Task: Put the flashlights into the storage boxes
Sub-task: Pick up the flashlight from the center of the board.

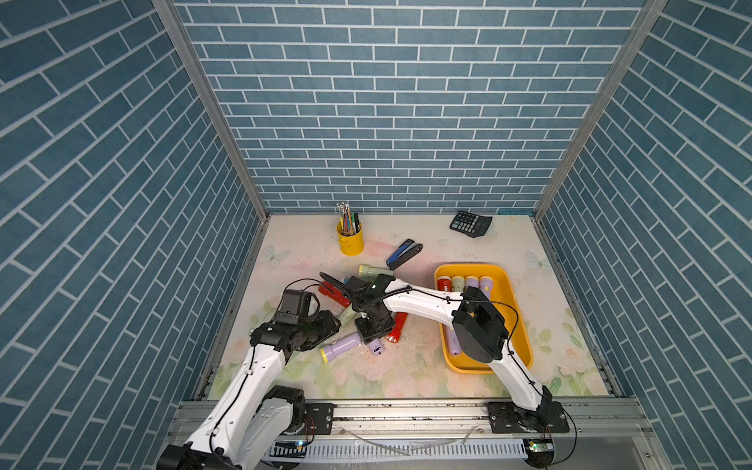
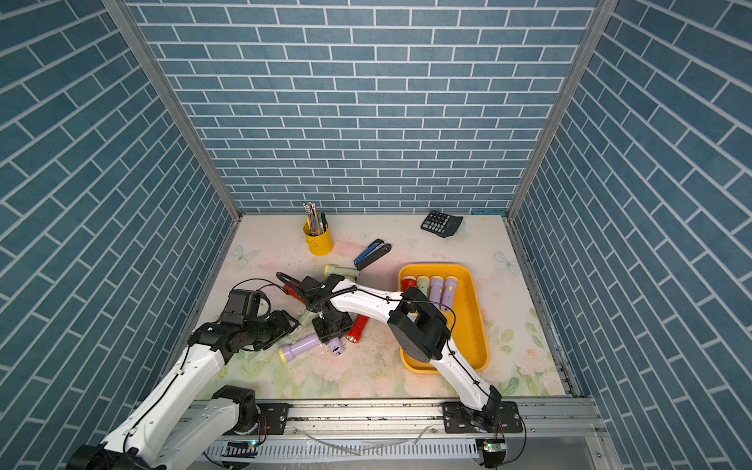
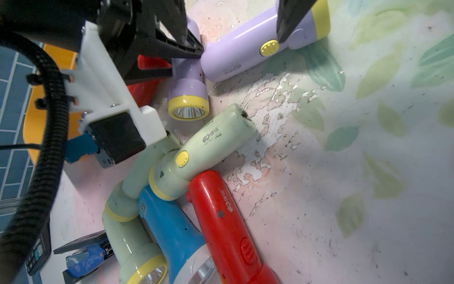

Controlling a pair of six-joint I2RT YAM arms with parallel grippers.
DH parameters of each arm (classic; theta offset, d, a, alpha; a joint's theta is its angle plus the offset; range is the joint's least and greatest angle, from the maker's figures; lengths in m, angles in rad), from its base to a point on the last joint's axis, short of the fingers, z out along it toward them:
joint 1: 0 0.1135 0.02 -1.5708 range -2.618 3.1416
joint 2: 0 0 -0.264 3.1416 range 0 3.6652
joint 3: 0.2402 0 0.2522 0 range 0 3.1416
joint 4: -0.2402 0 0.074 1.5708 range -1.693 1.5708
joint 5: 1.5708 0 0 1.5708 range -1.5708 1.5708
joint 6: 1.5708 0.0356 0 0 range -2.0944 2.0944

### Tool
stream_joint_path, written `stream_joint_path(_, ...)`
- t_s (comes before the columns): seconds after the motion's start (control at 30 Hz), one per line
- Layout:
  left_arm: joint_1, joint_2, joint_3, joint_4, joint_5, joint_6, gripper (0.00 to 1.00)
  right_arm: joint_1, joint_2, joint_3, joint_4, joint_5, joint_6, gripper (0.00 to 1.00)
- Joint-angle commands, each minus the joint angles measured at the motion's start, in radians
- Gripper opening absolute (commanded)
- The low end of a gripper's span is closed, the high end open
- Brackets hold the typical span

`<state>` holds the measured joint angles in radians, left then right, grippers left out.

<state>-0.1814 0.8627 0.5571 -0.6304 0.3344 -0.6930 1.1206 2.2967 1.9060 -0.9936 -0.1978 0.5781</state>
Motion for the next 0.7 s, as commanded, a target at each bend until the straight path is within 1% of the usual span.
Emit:
stream_joint_path(0.0, 0.007, -0.01, -0.008, 0.006, -0.008, 0.005, 0.59, -0.005, 0.028, 0.033, -0.048, 0.021, -0.007, 0.4)
stream_joint_path(0.13, 0.007, -0.008, -0.005, 0.01, -0.006, 0.01, 0.59, -0.005, -0.003, 0.016, -0.034, 0.028, -0.009, 0.38)
stream_joint_path(0.3, 0.007, -0.002, 0.004, 0.022, 0.007, 0.022, 0.58, -0.008, -0.097, -0.044, 0.03, 0.035, 0.007, 0.35)
stream_joint_path(0.33, 0.007, -0.002, 0.006, 0.026, 0.011, 0.024, 0.58, -0.01, -0.149, -0.069, 0.055, 0.029, 0.015, 0.35)
stream_joint_path(0.53, -0.002, -0.002, 0.034, 0.072, 0.03, 0.039, 0.57, -0.049, -0.336, -0.246, 0.182, -0.001, 0.05, 0.35)
stream_joint_path(0.67, -0.044, 0.015, 0.062, 0.119, 0.03, 0.04, 0.57, -0.104, -0.465, -0.356, 0.207, -0.007, 0.063, 0.35)
